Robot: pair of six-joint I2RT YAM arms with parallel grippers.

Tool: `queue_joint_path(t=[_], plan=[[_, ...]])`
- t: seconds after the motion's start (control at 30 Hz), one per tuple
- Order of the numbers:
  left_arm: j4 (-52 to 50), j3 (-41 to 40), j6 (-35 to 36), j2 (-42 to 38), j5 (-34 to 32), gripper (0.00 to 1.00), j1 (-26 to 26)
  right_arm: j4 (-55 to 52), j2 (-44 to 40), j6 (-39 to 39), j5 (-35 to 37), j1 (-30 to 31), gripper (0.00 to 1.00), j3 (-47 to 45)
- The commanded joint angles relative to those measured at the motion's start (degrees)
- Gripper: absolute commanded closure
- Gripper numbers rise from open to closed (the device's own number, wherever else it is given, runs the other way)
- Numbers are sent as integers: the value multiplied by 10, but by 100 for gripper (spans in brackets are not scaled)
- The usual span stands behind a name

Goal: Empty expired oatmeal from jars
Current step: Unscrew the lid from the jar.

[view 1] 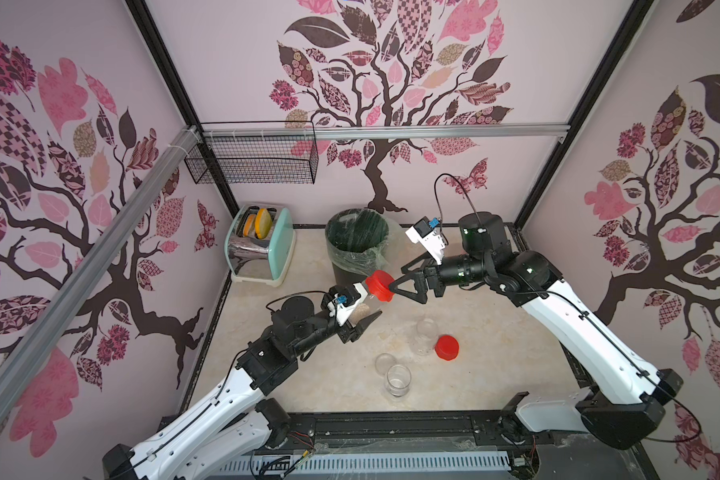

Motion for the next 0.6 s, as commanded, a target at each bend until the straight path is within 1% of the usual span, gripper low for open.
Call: queue_joint_path(t=[0.0, 0.27, 0.33, 0.47, 0.5, 0.53, 0.57], plan=[[19, 15, 3, -8, 9, 69, 2, 14, 3, 16, -30, 3, 0, 9], [15, 15, 6, -9, 12, 69, 2, 10, 37, 15, -22, 30, 0, 35], [13, 15, 6, -10, 14, 69, 2, 7, 45, 13, -24, 34, 2, 42], [9, 14, 6, -14, 16, 69, 2, 13, 52, 12, -28, 37, 11, 46], [9, 13, 7, -15, 14, 69, 2, 15, 52, 12, -28, 37, 14, 47], [8, 13, 7, -16, 14, 69, 2, 15, 54, 12, -29, 38, 21, 50], [8, 13, 7, -17, 14, 69, 2, 14, 56, 12, -30, 37, 24, 51]])
